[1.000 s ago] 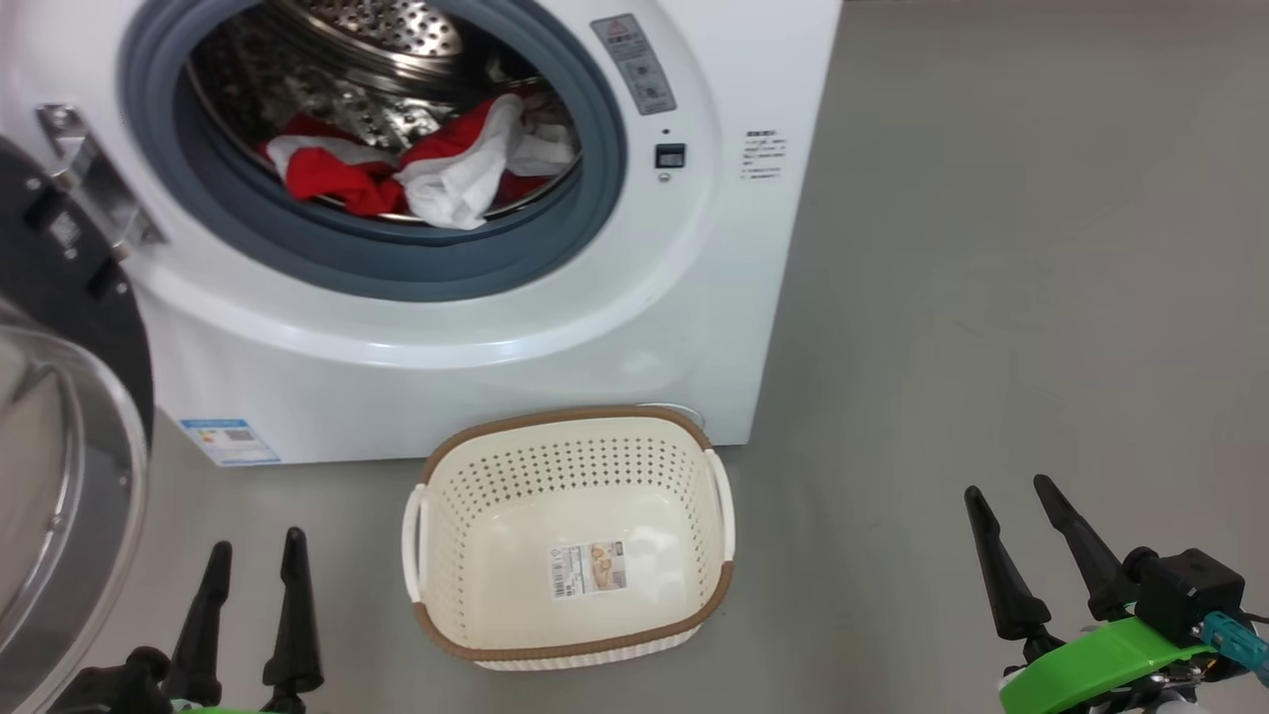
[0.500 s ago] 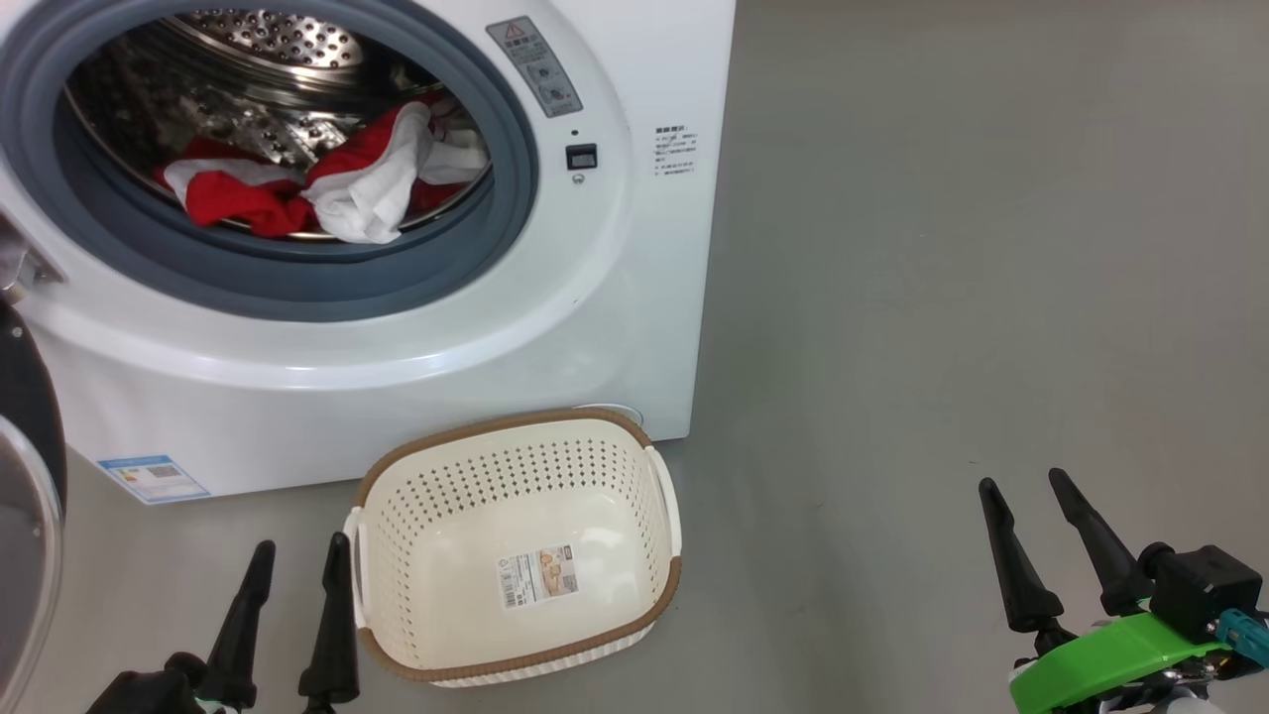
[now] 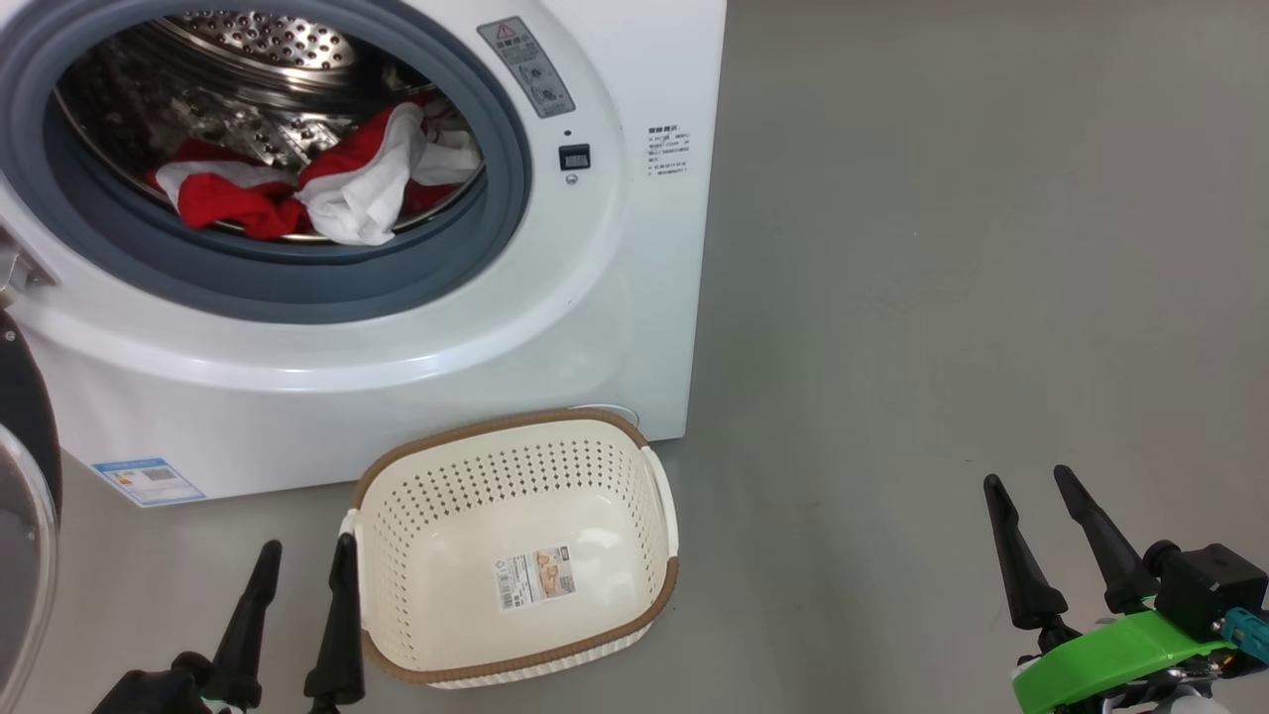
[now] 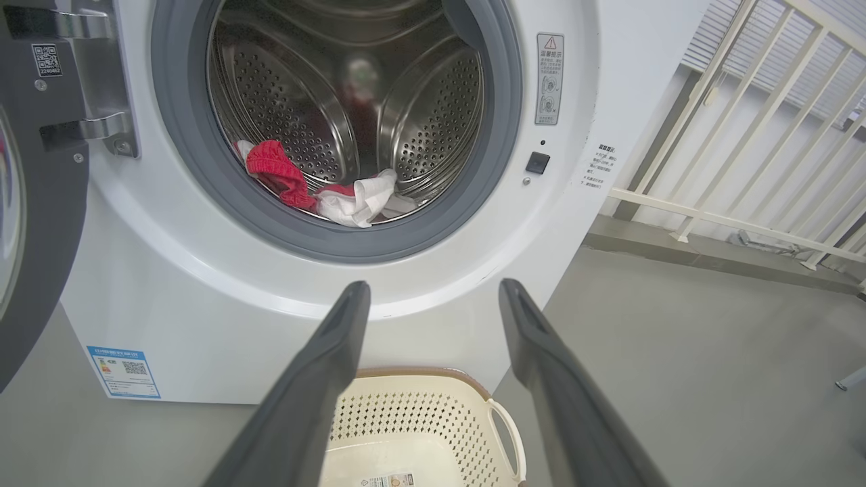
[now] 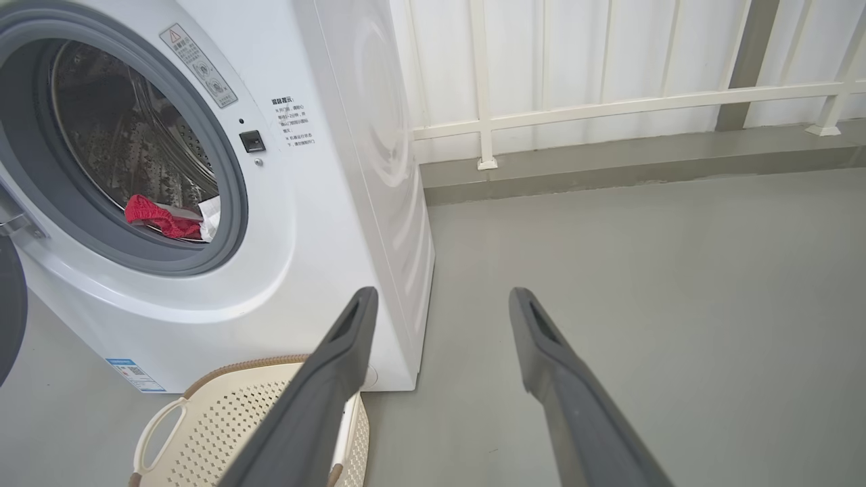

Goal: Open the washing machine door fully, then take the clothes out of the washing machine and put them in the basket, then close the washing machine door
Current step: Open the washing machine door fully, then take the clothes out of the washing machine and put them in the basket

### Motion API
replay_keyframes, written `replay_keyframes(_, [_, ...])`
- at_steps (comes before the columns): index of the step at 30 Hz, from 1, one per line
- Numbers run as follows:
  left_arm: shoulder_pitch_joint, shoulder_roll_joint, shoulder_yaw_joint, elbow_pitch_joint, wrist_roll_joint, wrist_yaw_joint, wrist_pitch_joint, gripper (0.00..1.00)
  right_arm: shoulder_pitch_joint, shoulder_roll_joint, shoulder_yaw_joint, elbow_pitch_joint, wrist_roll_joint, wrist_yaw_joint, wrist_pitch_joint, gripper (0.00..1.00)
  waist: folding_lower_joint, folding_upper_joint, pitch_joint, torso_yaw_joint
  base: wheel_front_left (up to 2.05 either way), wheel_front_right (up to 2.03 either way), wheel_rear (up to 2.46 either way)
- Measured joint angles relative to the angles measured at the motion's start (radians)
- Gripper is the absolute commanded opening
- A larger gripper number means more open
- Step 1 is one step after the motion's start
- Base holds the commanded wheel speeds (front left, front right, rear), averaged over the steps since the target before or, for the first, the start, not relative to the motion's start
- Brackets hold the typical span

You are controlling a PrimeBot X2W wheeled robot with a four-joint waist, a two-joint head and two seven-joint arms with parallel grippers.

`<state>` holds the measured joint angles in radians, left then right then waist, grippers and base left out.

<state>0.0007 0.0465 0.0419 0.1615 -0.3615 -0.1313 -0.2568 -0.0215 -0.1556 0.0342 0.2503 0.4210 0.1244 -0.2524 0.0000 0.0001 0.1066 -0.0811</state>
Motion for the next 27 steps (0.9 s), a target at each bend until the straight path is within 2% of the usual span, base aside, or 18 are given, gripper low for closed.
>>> replay_keyframes(14, [0.002,0.000,0.007,-0.015,0.021,0.000,0.000,1.00,0.000,0.000,0.002,-0.004,0.000,0.000,0.000,1.00,0.0000,-0.0001,0.003,0.000,0.09,-0.10,0.00])
replay_keyframes(27, [0.000,0.000,0.018,-0.018,0.021,0.000,0.000,1.00,0.000,0.001,0.001,-0.004,0.000,0.000,0.000,1.00,0.0000,0.0000,0.016,0.004,1.22,-1.29,0.07])
